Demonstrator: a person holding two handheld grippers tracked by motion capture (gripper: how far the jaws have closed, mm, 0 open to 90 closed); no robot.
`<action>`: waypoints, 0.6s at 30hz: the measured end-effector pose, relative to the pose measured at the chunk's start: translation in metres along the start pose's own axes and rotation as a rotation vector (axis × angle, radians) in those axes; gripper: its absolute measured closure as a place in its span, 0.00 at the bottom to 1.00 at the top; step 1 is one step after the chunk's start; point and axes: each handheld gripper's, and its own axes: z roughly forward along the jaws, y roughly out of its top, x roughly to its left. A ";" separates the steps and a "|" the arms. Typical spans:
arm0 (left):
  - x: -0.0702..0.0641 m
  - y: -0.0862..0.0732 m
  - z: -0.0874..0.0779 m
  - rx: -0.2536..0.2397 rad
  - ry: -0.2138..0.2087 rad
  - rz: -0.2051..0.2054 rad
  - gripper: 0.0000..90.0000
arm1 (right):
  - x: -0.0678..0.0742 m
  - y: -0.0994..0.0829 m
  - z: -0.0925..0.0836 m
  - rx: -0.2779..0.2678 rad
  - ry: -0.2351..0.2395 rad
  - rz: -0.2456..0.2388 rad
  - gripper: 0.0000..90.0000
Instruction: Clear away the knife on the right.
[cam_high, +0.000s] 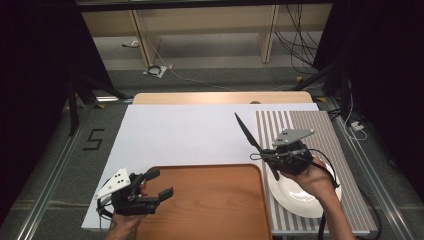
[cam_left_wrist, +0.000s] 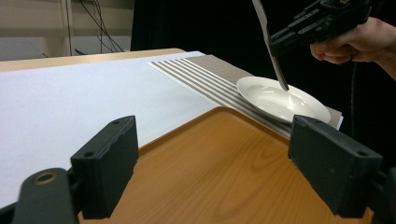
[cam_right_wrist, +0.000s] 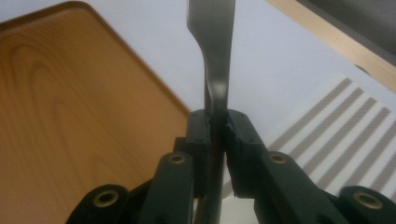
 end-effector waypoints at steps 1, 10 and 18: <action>0.000 0.000 0.000 0.000 0.000 0.000 0.18 | 0.000 0.000 0.000 0.000 0.000 0.000 0.90; 0.000 0.000 0.000 0.001 -0.002 -0.001 0.18 | 0.031 -0.004 0.007 0.010 0.091 0.008 0.90; -0.001 0.000 0.000 -0.003 -0.002 0.002 0.18 | 0.051 -0.011 0.013 0.025 0.145 0.007 0.90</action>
